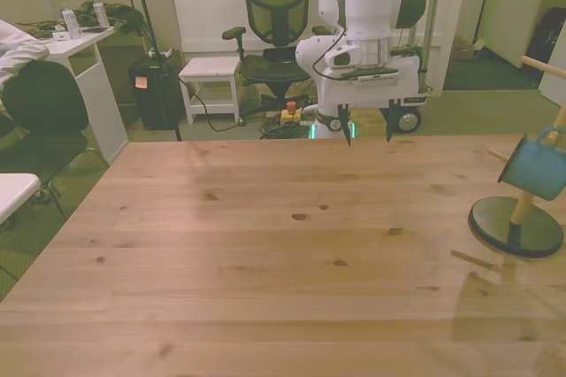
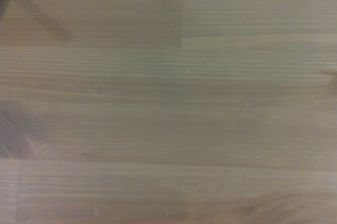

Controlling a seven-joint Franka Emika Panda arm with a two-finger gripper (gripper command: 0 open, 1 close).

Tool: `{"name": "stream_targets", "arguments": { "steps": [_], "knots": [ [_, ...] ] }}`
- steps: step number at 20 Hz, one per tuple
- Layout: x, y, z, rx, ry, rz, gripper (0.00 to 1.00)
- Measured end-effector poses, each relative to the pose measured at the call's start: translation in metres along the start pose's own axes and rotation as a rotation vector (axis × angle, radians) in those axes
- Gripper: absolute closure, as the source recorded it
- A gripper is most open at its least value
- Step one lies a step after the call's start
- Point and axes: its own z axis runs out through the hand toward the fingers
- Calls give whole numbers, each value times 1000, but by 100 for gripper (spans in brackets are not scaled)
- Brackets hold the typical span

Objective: Unload the mug

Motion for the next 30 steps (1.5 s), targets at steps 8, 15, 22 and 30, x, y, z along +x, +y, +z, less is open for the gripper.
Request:
{"name": "stream_targets", "arguments": {
  "steps": [8,15,22,30],
  "knots": [
    [5,-1,5,-2,-6,24,0],
    [24,-24,-3,69,62,-10,0],
    [38,-57,-4,164,135,-133,0],
    [45,-96,-14,281,183,-301,0]
  ]
}}
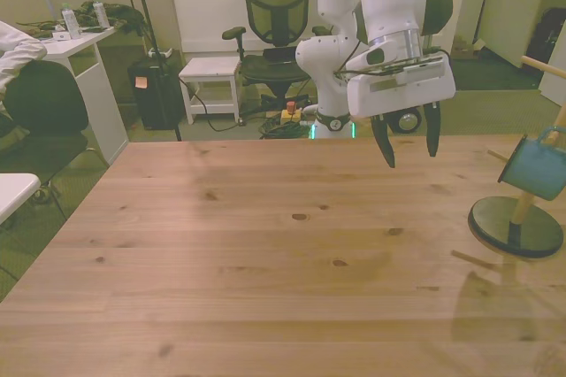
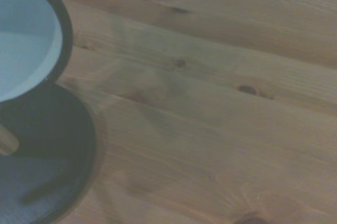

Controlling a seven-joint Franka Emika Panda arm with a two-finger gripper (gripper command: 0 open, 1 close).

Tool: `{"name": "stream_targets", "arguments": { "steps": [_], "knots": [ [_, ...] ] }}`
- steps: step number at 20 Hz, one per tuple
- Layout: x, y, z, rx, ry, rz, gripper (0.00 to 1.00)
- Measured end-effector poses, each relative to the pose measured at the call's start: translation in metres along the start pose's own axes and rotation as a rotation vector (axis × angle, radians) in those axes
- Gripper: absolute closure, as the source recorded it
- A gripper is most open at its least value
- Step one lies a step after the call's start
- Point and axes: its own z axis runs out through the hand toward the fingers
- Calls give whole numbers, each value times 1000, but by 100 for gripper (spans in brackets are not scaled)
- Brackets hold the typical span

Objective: Unload the mug

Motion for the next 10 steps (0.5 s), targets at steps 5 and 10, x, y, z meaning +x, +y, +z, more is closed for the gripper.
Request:
{"name": "stream_targets", "arguments": {
  "steps": [5,10],
  "knots": [
    [3,-16,-3,11,-7,-6,0],
    [10,-19,1,26,-11,9,0]
  ]
}}
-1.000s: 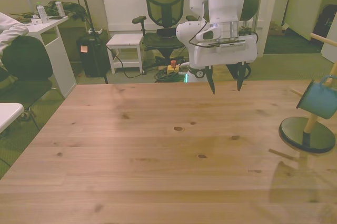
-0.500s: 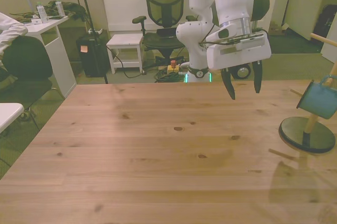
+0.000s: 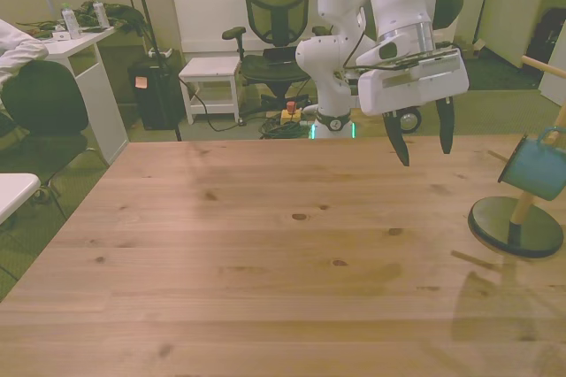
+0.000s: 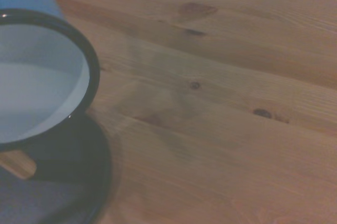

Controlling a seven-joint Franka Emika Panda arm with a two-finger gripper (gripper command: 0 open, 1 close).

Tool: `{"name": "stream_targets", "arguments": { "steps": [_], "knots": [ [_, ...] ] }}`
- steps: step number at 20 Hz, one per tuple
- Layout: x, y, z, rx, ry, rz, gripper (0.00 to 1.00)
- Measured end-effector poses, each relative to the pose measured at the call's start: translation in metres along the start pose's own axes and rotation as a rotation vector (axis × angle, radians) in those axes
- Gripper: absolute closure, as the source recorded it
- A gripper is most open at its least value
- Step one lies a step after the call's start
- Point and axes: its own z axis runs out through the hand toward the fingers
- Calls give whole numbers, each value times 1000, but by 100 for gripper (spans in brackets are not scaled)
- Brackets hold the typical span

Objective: Unload the mug

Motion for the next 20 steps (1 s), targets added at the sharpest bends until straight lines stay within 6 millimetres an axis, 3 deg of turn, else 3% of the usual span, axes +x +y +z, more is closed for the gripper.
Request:
{"name": "stream_targets", "arguments": {
  "steps": [6,13,20],
  "knots": [
    [17,-12,15,85,-18,-80,0],
    [13,-25,26,219,-37,-273,0],
    [23,-32,40,288,13,-384,0]
  ]
}}
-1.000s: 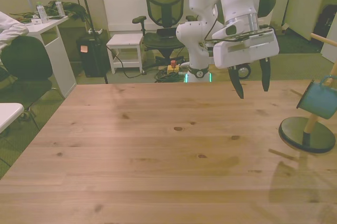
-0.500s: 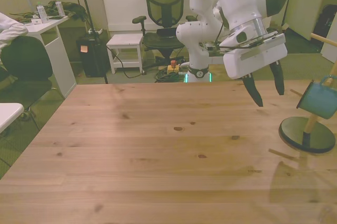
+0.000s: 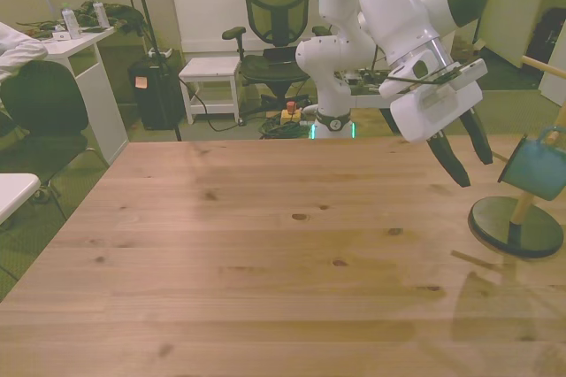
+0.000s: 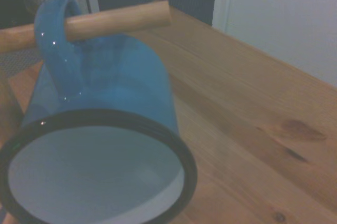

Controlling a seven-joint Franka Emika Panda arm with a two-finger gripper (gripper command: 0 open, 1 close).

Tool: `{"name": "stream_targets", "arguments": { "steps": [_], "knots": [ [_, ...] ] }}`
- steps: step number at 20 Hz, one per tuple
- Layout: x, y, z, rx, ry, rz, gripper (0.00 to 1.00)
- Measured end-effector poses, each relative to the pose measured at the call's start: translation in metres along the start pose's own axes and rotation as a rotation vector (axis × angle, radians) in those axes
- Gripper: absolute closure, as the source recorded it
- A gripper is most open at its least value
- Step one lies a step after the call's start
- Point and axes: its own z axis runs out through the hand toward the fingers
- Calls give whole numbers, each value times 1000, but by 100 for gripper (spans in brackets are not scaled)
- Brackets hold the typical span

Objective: Unload the mug

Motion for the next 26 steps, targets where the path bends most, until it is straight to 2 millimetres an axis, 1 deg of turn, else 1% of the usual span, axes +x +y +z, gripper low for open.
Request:
{"name": "stream_targets", "arguments": {
  "steps": [6,11,14,18,19,26],
  "knots": [
    [3,-26,17,22,11,-74,0],
    [13,-50,21,43,35,-108,0],
    [21,-54,24,45,40,-112,0],
    [27,-50,31,40,40,-102,0],
    [28,-50,31,40,41,-100,100],
    [28,-50,34,43,20,-107,100]
  ]
}}
